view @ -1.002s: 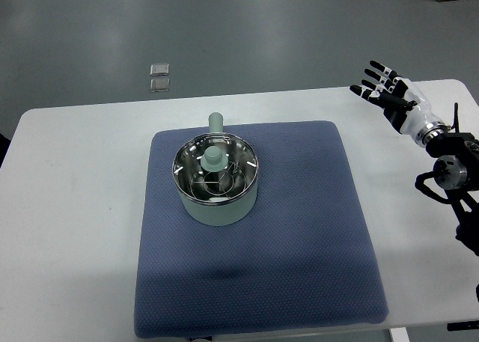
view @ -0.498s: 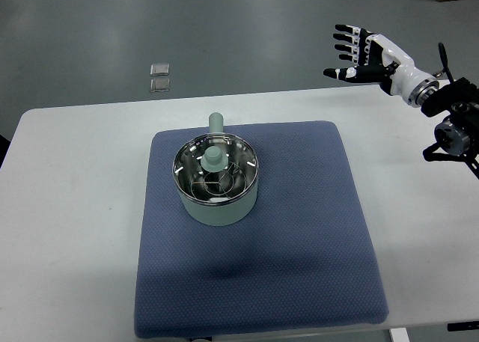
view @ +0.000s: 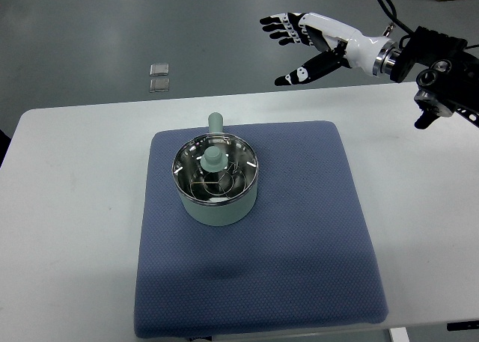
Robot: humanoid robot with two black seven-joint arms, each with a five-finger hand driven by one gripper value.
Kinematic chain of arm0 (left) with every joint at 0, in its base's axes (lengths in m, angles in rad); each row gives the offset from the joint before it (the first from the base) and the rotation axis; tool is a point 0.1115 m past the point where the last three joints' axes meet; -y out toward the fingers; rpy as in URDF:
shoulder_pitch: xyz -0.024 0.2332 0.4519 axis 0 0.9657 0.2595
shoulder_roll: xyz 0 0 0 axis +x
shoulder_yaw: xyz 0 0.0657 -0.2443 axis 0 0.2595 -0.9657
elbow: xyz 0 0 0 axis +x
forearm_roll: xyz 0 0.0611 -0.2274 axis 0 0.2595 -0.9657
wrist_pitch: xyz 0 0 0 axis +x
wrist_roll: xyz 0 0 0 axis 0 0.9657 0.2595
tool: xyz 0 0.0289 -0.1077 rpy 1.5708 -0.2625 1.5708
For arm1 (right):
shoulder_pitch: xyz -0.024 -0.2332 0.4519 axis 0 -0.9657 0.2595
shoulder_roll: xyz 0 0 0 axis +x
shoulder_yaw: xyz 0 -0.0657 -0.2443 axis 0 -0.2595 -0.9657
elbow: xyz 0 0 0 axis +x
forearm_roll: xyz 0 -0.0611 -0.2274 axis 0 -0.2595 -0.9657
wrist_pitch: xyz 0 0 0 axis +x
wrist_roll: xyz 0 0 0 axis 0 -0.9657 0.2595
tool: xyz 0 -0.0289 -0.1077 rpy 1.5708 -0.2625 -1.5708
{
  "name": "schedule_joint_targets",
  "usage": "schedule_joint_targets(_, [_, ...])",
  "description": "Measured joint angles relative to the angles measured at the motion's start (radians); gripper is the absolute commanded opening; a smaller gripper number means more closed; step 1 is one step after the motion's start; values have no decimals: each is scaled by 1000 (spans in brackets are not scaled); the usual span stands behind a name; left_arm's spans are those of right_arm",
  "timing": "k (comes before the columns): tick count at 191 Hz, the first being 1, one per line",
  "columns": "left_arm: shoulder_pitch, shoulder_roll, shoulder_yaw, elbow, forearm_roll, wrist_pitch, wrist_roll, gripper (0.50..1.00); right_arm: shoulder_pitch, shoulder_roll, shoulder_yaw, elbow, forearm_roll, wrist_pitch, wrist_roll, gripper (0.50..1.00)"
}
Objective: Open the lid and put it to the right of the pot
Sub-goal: 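Swing the right hand over the pot toward the lid's green knob, then lower the right hand onto the green knob and close fingers around it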
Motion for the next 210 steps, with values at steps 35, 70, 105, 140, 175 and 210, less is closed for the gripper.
schedule_joint_targets(35, [0, 0, 0, 0, 0, 0, 0, 1000, 144, 23, -177, 14, -5, 0, 39, 891])
schedule_joint_targets(70, [0, 0, 0, 0, 0, 0, 0, 1000, 246, 78, -325, 23, -6, -59, 83, 891])
schedule_joint_targets(105, [0, 0, 0, 0, 0, 0, 0, 1000, 331, 145, -462, 35, -7, -145, 136, 891])
schedule_joint_targets(140, [0, 0, 0, 0, 0, 0, 0, 1000, 392, 190, -564, 65, -58, -185, 170, 891])
schedule_joint_targets(175, [0, 0, 0, 0, 0, 0, 0, 1000, 394, 238, -586, 73, -178, -189, 173, 889])
schedule_joint_targets(210, [0, 0, 0, 0, 0, 0, 0, 1000, 393, 267, -588, 73, -229, -188, 139, 885])
